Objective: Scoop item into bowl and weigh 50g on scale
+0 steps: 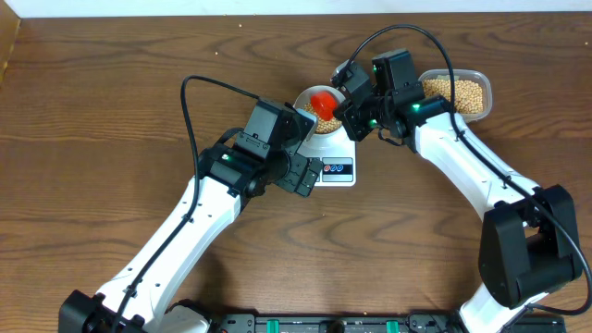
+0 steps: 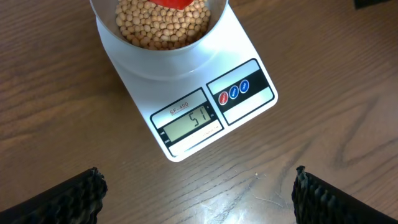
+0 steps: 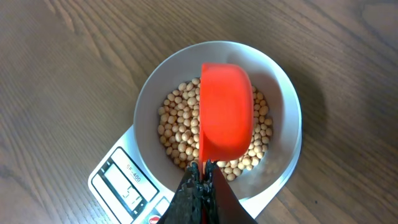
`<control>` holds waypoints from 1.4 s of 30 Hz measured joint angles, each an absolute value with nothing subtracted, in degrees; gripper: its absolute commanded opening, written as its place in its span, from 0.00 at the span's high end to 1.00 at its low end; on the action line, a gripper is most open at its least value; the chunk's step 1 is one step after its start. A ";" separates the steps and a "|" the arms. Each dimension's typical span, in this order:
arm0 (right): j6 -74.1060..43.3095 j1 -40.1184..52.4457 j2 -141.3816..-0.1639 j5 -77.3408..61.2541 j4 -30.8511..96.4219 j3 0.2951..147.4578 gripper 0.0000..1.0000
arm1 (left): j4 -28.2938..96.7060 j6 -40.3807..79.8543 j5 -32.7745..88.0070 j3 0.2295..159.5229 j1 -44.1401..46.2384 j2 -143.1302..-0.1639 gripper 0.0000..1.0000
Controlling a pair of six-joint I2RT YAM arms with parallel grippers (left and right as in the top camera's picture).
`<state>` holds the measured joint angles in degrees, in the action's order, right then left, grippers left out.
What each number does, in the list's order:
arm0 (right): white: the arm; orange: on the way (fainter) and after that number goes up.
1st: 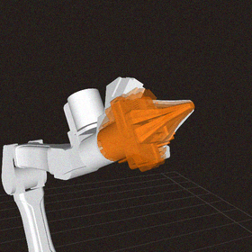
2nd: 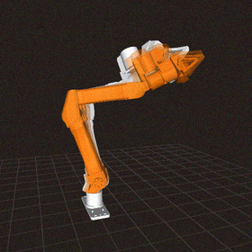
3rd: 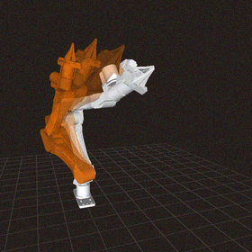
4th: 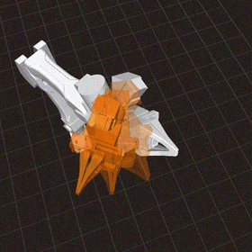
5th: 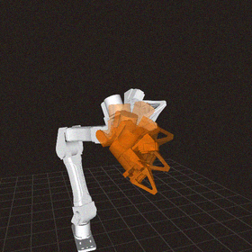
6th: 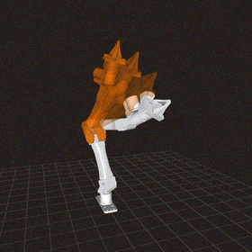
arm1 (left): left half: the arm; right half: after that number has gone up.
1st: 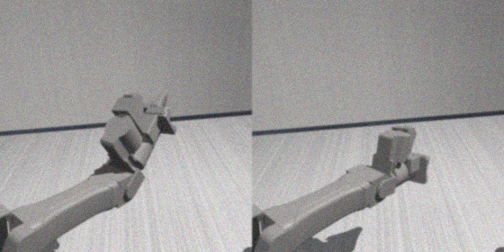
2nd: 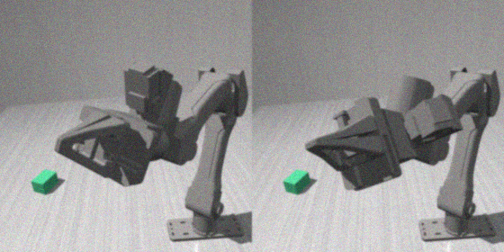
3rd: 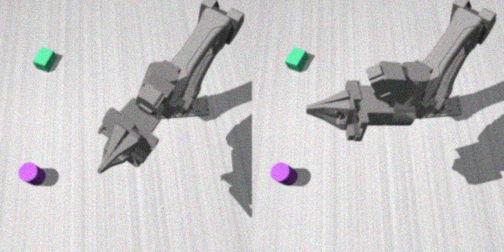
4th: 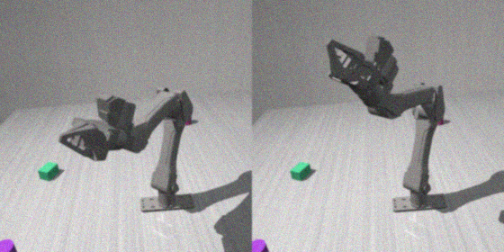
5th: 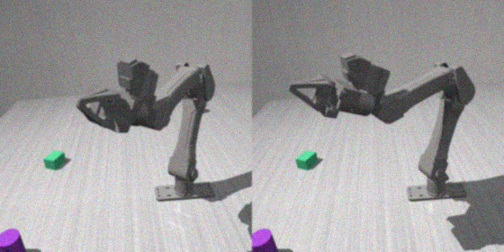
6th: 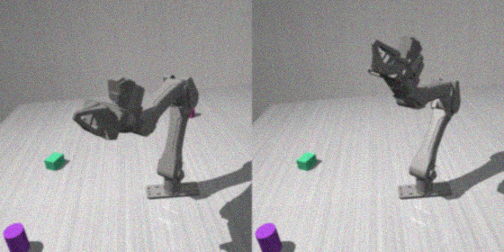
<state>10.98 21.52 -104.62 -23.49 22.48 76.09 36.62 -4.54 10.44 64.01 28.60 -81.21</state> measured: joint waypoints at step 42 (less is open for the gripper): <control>11.64 26.87 -105.51 -17.17 22.85 76.09 0.99 | 36.62 -4.54 10.44 64.01 28.60 -81.21 0.02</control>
<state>11.64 26.87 -105.51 -17.17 22.85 76.09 36.62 -4.54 10.44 64.01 28.60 -81.21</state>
